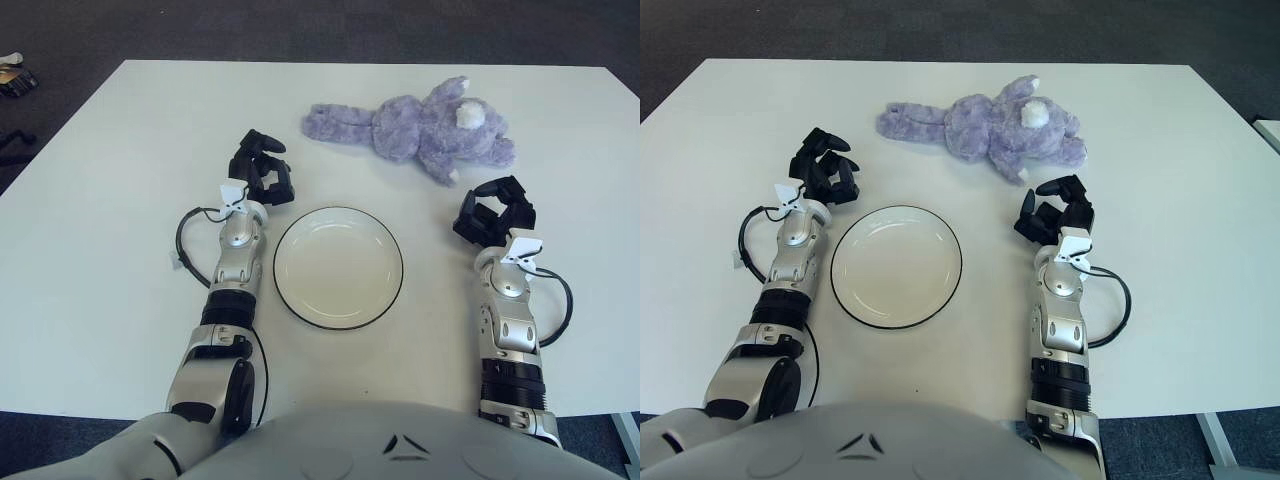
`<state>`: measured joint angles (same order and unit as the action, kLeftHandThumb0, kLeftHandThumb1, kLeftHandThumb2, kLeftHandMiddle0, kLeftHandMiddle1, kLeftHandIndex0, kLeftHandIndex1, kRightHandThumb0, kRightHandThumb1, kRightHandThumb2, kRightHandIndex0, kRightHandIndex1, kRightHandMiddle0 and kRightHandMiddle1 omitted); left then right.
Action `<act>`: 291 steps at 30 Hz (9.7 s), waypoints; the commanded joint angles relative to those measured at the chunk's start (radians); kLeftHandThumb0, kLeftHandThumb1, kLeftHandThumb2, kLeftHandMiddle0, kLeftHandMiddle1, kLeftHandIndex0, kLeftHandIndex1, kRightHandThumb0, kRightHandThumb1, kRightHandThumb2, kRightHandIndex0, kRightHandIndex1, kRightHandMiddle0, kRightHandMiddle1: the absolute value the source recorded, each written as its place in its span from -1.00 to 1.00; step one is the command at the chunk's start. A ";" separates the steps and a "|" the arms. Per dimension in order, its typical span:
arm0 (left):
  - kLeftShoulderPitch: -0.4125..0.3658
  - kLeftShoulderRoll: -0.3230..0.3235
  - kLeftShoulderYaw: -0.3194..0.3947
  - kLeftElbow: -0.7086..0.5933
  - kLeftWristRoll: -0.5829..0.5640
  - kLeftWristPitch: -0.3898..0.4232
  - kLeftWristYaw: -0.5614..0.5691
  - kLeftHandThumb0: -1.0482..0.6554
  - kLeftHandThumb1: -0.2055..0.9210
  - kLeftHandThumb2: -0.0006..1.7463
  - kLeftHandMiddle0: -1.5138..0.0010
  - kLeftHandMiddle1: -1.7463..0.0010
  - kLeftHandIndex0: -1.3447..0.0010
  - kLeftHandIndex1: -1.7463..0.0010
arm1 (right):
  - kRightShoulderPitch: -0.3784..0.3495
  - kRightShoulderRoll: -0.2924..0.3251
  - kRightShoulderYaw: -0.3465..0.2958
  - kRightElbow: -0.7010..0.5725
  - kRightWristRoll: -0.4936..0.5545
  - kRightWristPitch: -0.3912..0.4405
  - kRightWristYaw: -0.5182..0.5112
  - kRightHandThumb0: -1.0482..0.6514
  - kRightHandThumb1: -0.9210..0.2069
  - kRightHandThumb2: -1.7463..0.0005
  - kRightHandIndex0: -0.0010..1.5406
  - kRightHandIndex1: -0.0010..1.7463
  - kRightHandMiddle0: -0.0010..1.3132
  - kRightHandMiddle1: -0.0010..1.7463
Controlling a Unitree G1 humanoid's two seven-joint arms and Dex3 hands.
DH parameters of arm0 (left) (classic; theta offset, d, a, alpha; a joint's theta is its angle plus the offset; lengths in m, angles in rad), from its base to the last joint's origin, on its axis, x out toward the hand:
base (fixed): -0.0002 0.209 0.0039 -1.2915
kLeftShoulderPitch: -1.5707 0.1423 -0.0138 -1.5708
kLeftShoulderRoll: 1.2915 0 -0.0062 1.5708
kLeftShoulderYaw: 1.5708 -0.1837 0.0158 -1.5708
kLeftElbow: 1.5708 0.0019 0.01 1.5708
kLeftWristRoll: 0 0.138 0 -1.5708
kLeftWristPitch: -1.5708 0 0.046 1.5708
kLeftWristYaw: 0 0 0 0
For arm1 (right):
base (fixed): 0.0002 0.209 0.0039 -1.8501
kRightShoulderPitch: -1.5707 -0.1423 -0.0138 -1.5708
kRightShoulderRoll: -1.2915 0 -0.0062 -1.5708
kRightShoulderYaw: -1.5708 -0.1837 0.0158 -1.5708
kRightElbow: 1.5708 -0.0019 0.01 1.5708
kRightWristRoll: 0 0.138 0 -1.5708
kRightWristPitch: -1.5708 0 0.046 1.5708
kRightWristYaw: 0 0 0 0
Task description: Put the doll into the plate.
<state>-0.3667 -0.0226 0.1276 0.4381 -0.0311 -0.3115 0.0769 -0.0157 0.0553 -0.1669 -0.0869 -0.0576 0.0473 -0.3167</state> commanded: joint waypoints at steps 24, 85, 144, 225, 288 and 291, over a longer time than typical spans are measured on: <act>0.052 -0.004 -0.013 -0.015 0.007 0.038 0.012 0.22 -0.17 0.59 0.28 -1.00 0.21 -1.00 | 0.073 0.023 -0.004 0.014 0.001 0.050 -0.005 -0.32 -0.04 -0.43 0.64 1.00 -0.13 1.00; 0.073 0.052 -0.087 -0.120 0.038 0.152 -0.106 0.21 -0.32 0.67 0.09 -1.00 0.14 -0.87 | 0.058 -0.104 -0.046 -0.413 0.018 0.375 0.166 -0.28 -0.16 -0.32 0.33 1.00 -0.22 1.00; -0.256 0.244 -0.154 -0.028 0.068 0.014 -0.342 0.22 0.97 -0.46 0.67 -0.84 0.66 -0.85 | -0.087 -0.285 -0.101 -0.423 0.038 0.591 0.342 -0.30 -0.10 -0.37 0.44 1.00 -0.18 1.00; -0.912 0.071 -0.650 0.838 0.704 -0.085 -0.024 -1.00 0.97 -0.87 0.95 -1.00 1.00 0.45 | -0.100 -0.359 -0.014 -0.408 -0.018 0.670 0.379 -0.26 -0.31 -0.19 0.23 1.00 -0.32 1.00; -0.854 -0.043 -0.589 0.886 0.641 0.010 0.091 -0.78 0.40 -0.39 1.00 -0.43 1.00 0.13 | 0.032 -0.404 0.129 -0.574 -0.153 0.572 0.415 -0.25 -0.36 -0.15 0.20 1.00 -0.35 1.00; -0.853 -0.046 -0.595 0.886 0.646 0.013 0.096 -0.79 0.39 -0.38 1.00 -0.55 1.00 0.12 | 0.030 -0.405 0.128 -0.577 -0.164 0.568 0.412 -0.25 -0.36 -0.15 0.20 1.00 -0.35 1.00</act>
<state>-1.2280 -0.0681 -0.4592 1.3171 0.6052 -0.3076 0.1563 0.0148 -0.3410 -0.0388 -0.6462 -0.2033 0.6301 0.0942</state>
